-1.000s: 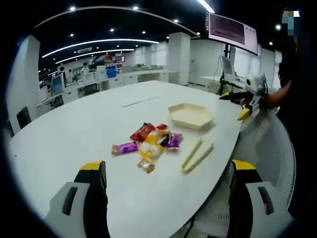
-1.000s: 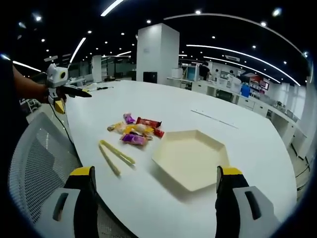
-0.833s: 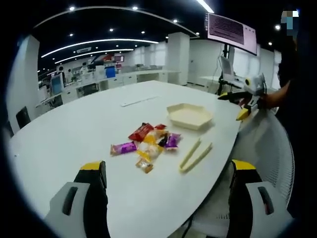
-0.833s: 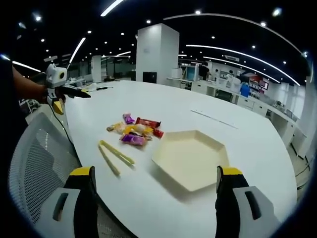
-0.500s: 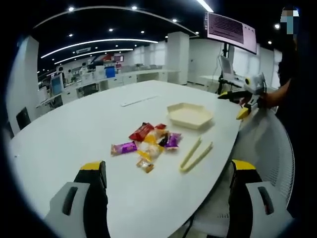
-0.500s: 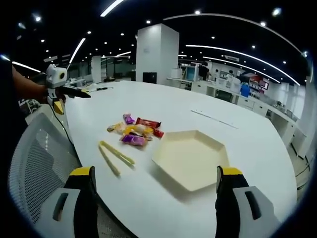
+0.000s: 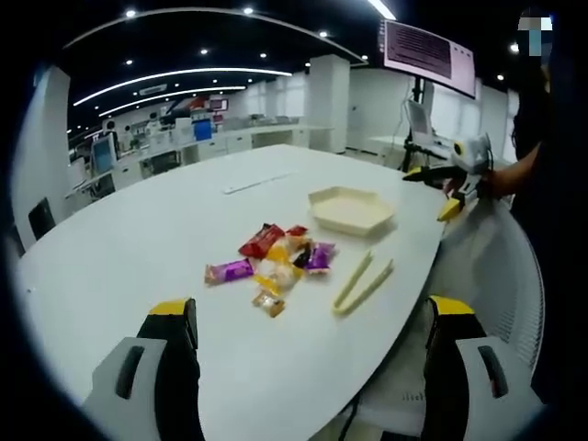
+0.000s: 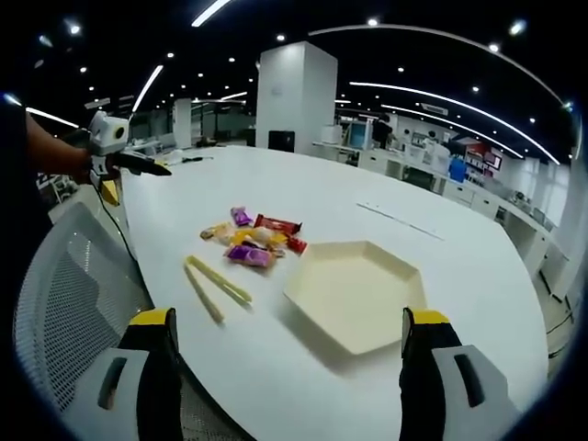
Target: Place the target food into the container with the food tongs after gripping and lifting it, then release it inside without dropping or visibly crushing the food.
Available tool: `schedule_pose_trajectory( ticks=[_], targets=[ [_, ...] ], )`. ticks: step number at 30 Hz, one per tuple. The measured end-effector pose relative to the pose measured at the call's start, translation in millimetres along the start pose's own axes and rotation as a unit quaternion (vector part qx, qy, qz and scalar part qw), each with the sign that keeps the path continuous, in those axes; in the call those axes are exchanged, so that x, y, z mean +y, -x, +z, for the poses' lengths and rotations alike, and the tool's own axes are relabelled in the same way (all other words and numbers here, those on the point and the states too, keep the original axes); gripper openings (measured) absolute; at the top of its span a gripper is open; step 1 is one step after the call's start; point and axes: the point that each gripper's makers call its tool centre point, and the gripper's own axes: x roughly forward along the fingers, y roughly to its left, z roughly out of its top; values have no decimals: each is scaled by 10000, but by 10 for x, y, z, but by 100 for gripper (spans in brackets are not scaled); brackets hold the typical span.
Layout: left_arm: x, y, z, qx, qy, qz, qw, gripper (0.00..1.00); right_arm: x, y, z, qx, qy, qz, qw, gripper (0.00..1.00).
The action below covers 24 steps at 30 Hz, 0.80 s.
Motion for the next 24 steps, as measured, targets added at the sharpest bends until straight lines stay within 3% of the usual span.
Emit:
schedule_pose_trajectory(
  ticks=[18, 24],
  targets=[
    [15, 22, 66, -105, -21, -45, 9999, 99, 40, 15, 40, 55, 130, 122, 9998, 100],
    [6, 43, 47, -100, -30, -76, 9999, 99, 131, -35, 155, -21, 392, 534, 9978, 100]
  ],
)
